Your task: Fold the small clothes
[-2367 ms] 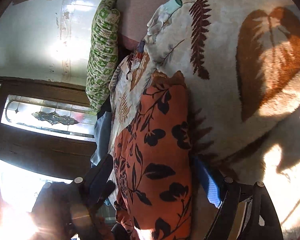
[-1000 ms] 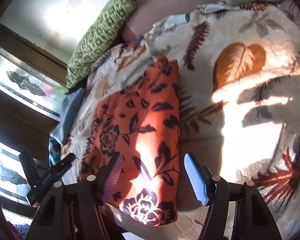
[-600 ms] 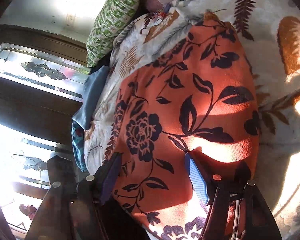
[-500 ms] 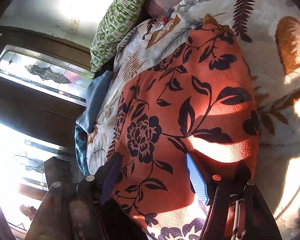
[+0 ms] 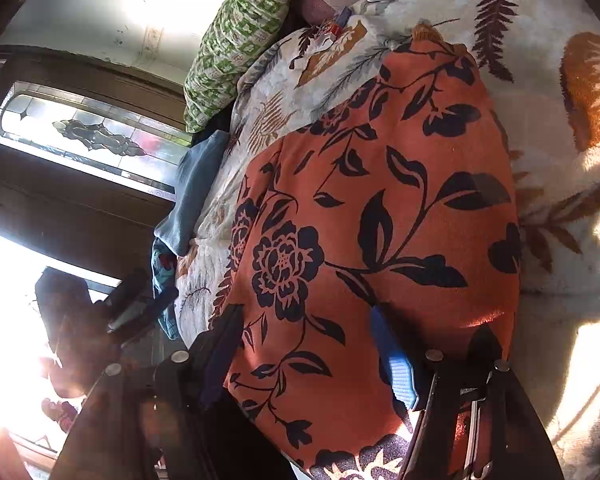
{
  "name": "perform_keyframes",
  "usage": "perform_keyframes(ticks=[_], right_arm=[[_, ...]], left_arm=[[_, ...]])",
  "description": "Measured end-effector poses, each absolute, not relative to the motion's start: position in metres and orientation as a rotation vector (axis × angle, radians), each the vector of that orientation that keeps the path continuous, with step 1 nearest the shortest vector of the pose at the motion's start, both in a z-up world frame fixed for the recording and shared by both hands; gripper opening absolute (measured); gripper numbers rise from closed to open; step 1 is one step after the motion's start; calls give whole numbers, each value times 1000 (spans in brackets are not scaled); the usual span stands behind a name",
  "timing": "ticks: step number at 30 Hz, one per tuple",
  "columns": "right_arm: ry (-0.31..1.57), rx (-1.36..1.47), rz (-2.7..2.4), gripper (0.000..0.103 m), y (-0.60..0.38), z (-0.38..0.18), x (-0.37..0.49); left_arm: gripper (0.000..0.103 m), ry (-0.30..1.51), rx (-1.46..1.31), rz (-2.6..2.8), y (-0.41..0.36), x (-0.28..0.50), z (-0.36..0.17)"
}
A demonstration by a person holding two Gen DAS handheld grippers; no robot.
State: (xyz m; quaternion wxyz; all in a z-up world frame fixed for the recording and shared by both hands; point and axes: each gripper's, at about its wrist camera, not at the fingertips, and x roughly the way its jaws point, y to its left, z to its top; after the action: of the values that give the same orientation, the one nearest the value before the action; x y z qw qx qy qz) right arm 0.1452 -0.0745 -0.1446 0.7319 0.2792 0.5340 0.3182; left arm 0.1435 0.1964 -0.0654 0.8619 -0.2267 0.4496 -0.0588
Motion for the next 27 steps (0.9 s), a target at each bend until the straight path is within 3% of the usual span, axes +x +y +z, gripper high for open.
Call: perform_keyframes(ticks=[7,9,10,11,13,15,17,23,27], right_arm=[[1162,636,728,70,-80,-147,144],[1158,635,737,70,-82,-148,144],[1156,634,742,70,-82,-149,144],[1155,634,746,70,-83,-149,143],[1149,633,749,70,-84,-150,143],[1152,631,742,70,-85,-151,143],[1157,634,747,70,-84,-152,143],[1167,611,724,71,-79,-147,142],[1153,675,710,71,-87,-134,139]], left_arm=[[97,1165,-585,-153,191,208,-139],[46,1147,-600,-217,187,206,-135],[27,1086,-510,-202,180,200,-119],[23,986,-390,-193,169,190,-98],[22,891,-214,-195,148,177,-84],[23,1050,-222,-145,158,200,-125],[44,1089,-365,-137,183,205,-142],[73,977,-335,-107,182,174,-83],[76,937,-317,-60,183,132,-54]])
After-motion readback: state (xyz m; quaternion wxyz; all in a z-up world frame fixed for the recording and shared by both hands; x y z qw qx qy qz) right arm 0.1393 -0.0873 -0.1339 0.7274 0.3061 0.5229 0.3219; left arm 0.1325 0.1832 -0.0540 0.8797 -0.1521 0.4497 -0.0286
